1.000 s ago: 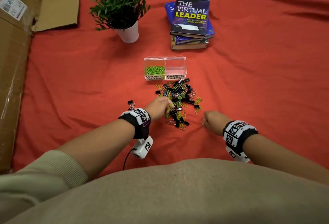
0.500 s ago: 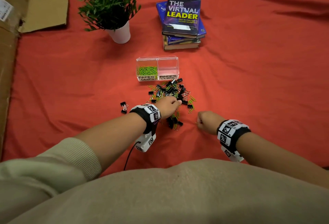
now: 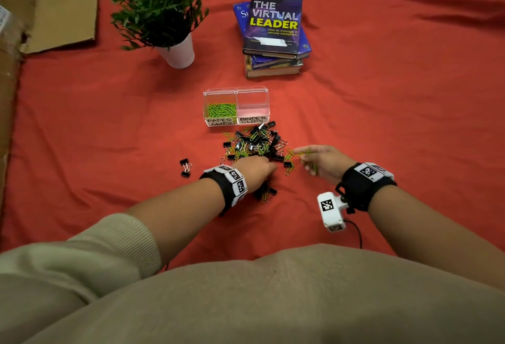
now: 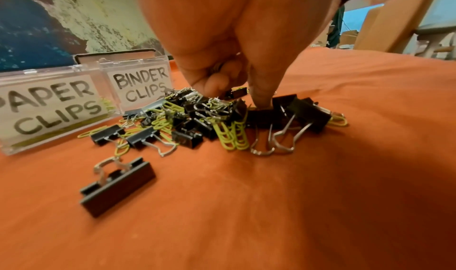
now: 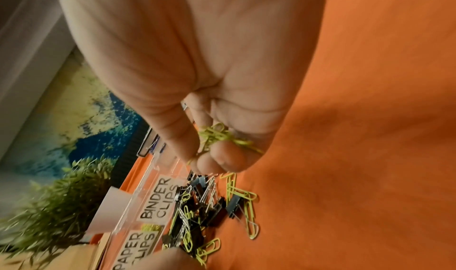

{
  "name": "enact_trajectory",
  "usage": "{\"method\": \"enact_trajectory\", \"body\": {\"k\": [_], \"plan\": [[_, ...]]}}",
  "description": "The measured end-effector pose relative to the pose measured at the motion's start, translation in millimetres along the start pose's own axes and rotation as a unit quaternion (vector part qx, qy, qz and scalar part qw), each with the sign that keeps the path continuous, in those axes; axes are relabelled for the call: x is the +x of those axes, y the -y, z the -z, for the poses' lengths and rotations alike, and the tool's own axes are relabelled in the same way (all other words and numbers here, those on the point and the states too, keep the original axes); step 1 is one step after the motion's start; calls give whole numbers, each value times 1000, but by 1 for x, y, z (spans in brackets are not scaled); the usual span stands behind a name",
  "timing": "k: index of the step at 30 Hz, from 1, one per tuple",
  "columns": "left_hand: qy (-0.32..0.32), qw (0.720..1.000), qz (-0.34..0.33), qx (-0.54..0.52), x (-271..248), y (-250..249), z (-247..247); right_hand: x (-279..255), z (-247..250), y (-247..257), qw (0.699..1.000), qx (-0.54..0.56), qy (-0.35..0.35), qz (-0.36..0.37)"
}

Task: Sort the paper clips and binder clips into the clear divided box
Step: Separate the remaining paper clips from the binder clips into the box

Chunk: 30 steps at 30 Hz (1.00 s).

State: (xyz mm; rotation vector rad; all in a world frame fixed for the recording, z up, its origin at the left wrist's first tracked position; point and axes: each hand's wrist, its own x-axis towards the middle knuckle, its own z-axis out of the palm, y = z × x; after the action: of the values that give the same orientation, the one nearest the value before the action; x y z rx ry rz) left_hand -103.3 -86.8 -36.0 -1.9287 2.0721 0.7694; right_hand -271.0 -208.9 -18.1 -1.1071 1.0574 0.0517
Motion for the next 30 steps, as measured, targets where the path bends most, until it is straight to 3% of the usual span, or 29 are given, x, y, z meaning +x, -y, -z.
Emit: {"method": "enact_trajectory", "body": {"k": [5, 8, 11, 14, 21, 23, 26, 28, 30], "plan": [[-3, 1000, 1, 7, -1, 3, -9, 9, -5, 0, 995, 89, -39, -25], [-18, 996, 29, -80, -8, 5, -7, 14, -10, 1, 996, 75, -47, -33], [-57, 966, 85, -235, -17, 13, -2, 19, -14, 0, 990, -109, -85, -13], [-92, 931, 137, -325, -24, 23, 2, 23, -19, -3, 952, -283, -116, 0], [-87, 860, 165, -474, -23, 29, 2, 22, -33, -6, 897, -433, -94, 6], [-85, 840, 170, -508, -18, 25, 3, 22, -29, -4, 909, -409, -83, 2], [-94, 832, 176, -518, -9, 15, 8, 21, -20, 0, 952, -298, -62, -11], [-100, 855, 172, -479, -3, 8, 10, 18, -16, 2, 984, -169, -52, -14], [-106, 894, 163, -403, 1, 2, 10, 17, -11, 4, 996, -61, -65, -10]]}}
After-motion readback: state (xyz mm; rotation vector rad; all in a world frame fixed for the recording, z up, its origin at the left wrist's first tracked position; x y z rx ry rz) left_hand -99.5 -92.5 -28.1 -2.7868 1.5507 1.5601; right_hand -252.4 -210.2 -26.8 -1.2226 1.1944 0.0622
